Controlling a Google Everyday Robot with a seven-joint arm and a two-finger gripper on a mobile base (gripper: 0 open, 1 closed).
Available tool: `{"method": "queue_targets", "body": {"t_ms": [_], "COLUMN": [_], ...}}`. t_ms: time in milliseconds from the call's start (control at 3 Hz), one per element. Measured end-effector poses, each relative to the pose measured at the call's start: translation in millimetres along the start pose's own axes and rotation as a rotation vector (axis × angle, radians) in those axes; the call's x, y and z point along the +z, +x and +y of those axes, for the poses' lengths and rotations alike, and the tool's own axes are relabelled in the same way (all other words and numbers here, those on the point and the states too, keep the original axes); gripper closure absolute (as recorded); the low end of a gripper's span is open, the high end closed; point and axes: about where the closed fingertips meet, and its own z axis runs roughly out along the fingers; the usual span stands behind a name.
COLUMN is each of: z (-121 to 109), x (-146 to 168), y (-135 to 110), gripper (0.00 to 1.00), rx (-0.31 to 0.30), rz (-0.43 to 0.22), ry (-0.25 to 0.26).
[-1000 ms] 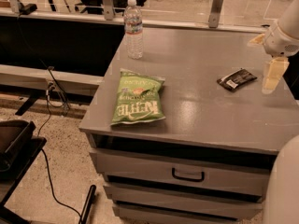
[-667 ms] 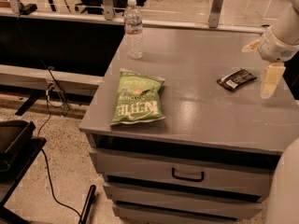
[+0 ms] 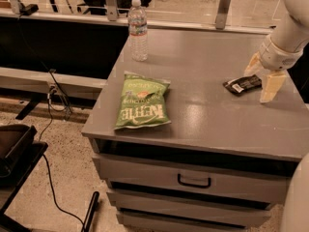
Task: Move rxbar chocolate near green jalapeno chip bag
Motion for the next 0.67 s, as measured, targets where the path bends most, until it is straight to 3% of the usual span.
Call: {"method": "queue_targets", "body": {"t_ms": [667], "z": [-0.8], "x": [-3.6], "y": [-0.8], "gripper": [0.87], "rx": [-0.002], "rz": [0.001], "ry": [-0.001]}}
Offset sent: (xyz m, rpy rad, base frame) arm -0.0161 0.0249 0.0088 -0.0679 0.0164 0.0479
